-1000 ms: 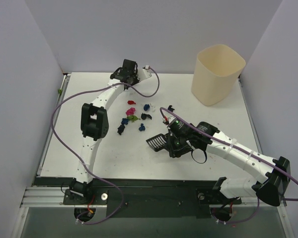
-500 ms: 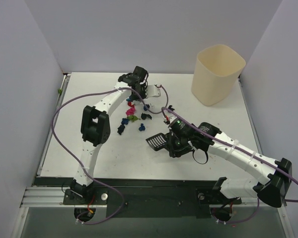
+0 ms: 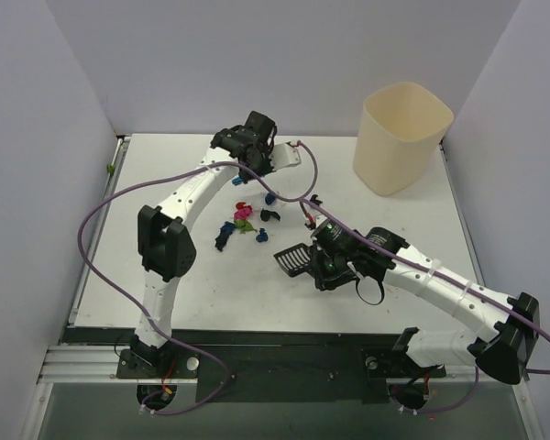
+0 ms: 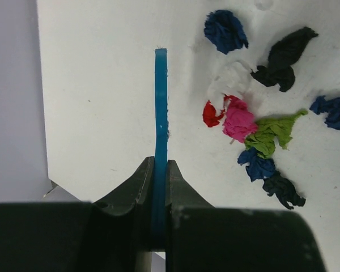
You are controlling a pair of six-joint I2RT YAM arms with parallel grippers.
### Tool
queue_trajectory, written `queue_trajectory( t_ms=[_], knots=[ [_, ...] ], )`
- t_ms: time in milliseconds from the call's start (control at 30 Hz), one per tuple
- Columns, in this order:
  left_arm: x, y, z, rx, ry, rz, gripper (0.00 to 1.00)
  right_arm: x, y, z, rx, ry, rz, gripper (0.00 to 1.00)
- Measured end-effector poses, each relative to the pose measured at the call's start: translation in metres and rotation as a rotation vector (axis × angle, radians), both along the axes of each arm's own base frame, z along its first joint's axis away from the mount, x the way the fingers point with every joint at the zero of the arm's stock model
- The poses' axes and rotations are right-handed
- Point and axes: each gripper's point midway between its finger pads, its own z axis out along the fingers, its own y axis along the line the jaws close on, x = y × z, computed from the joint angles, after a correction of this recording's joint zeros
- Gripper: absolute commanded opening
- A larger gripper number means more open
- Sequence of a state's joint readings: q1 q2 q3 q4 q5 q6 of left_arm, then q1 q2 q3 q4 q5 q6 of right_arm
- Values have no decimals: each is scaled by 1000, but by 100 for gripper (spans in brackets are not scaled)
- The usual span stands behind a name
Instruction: Sweep away the paper scraps from the table
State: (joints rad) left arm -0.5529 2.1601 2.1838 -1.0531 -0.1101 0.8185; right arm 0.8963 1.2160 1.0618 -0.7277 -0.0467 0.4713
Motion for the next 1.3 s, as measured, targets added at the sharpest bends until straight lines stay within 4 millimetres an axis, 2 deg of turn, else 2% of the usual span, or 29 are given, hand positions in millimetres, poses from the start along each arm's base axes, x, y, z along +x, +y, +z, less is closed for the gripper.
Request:
queue_trajectory(
  t_ms=[167,267,367,467,567,600,700,767,833,933,1133,1200,1300],
  knots=[
    [24,-4,14,-64,-102,67,0,11,-10,-4,-73,-24,-51,0],
    [44,-16,23,-121,-190,65,0,20,-19,-4,-105,-53,-105,0],
    [64,-31,21,-159,-255,34,0,31,-33,-1,-148,-91,-172,0],
    [79,-47,0,-157,-265,-8,0,41,-53,1,-187,-102,-251,0],
    [85,-62,-35,-133,-229,-61,0,50,-75,1,-217,-89,-338,0],
    [82,-66,-49,-119,-204,-88,0,55,-84,0,-220,-79,-381,0],
    [71,-74,-70,-84,-150,-161,0,68,-111,1,-208,-55,-509,0],
    [63,-79,-73,-69,-137,-214,0,77,-131,2,-196,-38,-600,0],
    [53,-81,-75,-53,-123,-261,0,84,-143,6,-188,-35,-649,0],
    [31,-78,-75,-40,-82,-318,0,97,-146,15,-164,-50,-670,0],
    [-21,-59,-44,-48,-3,-370,0,101,-141,14,-131,-33,-651,0],
    [-32,-53,-27,-49,-4,-374,0,101,-139,14,-122,-26,-643,0],
    [-38,-53,1,-77,-65,-351,0,100,-136,13,-113,-19,-633,0]
  ],
)
